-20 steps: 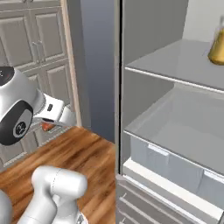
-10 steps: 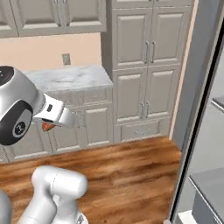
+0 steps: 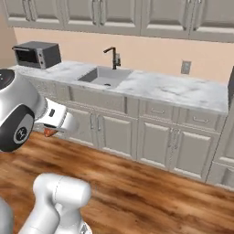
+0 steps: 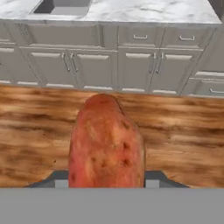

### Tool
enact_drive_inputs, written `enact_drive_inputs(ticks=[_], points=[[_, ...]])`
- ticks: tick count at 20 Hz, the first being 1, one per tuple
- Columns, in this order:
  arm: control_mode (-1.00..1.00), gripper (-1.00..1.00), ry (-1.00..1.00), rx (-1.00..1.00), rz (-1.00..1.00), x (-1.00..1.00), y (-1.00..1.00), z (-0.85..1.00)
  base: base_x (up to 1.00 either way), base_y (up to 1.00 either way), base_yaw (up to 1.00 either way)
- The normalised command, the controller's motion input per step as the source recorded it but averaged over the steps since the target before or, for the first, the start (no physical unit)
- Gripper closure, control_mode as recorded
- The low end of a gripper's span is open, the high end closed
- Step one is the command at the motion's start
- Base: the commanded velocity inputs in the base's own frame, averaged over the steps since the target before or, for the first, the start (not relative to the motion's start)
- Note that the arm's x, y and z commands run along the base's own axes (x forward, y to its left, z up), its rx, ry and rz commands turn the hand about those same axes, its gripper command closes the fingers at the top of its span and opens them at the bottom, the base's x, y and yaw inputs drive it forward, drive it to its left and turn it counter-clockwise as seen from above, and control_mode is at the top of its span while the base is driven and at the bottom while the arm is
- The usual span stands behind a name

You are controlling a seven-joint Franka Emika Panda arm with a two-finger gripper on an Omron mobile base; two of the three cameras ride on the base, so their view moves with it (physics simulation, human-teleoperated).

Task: Pick sweet potato from the fridge and place it on the plate on the counter.

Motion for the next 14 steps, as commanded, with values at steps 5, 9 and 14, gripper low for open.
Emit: enact_drive_inputs(ticks=[5, 9, 14], points=[[1.0, 1.0, 0.0, 0.0, 0.0, 0.0, 0.0, 0.0, 0.28, 0.0, 0.96], [1.0, 1.0, 0.0, 0.0, 0.0, 0.0, 0.0, 0.0, 0.65, -0.05, 0.86], [1.0, 1.0, 0.0, 0.0, 0.0, 0.0, 0.0, 0.0, 0.62, -0.09, 0.85]])
